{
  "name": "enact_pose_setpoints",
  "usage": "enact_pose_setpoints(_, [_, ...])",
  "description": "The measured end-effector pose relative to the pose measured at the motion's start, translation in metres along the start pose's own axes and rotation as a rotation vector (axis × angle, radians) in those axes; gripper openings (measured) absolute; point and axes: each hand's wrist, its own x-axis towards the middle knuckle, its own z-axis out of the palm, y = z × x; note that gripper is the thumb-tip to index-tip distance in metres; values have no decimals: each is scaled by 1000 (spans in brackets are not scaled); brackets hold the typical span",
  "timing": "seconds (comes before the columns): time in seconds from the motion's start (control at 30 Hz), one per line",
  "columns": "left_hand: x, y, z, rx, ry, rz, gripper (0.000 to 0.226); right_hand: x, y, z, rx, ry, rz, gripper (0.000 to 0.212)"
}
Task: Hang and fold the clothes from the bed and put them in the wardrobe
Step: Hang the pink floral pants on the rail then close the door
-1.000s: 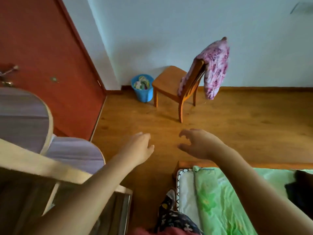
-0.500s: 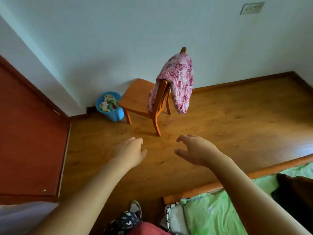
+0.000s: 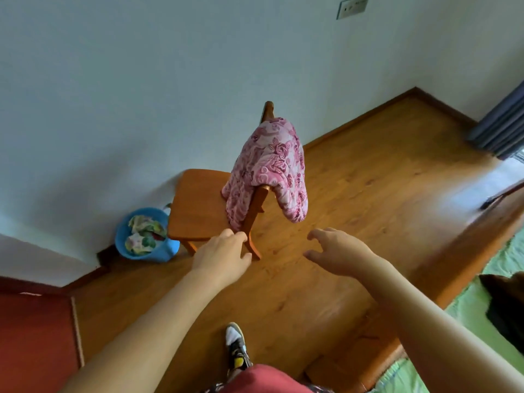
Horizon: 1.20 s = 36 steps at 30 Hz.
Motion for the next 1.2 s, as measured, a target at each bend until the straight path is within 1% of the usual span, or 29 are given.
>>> enact_pose_setpoints(0.13, [50,-29,-27,33,21,82,47,50,-23,-9,63,-3,57,52])
enact_pose_setpoints(0.27, [104,-22,-50,42,22,164,45,81,-15,-15,129,-5,116,53])
enact_pose_setpoints(0.4, [161,9,-67,79,18,276,42,111,12,-23,169,13,163,51])
enact_pose_setpoints(0.47, [196,29,-72,125,20,336,42,132,31,-27,230,21,190,49])
enact_pose_setpoints(0.57, [259,67,-74,189,30,397,44,173,65,-29,384,36,270,48])
enact_pose_setpoints(0.67, [325,107,-73,247,31,442,43,220,99,-25,618,27,371,40])
enact_pose_setpoints(0.77, [386,148,-67,307,-48,489,41,253,128,-13,1040,-75,554,33])
enact_pose_setpoints(0.83, [424,168,-60,384,-99,497,42,268,143,-4,1223,-137,662,34])
enact_pose_setpoints(0.9, [456,181,-51,495,-163,487,44,281,153,6,1267,-178,702,37])
enact_pose_setpoints(0.97, [480,191,-37,605,-239,462,43,294,162,17,1247,-224,711,39])
enact_pose_setpoints(1.03, [499,195,-21,675,-323,412,40,306,166,26,1211,-262,694,44])
enact_pose_setpoints(1.1, [515,195,-6,714,-410,345,37,318,170,35,1225,-287,678,50])
enact_pose_setpoints(1.13, [525,194,3,729,-456,310,39,324,171,40,1263,-298,679,51])
enact_pose_setpoints(1.2, [545,190,18,752,-566,227,50,334,171,52,1370,-344,714,56])
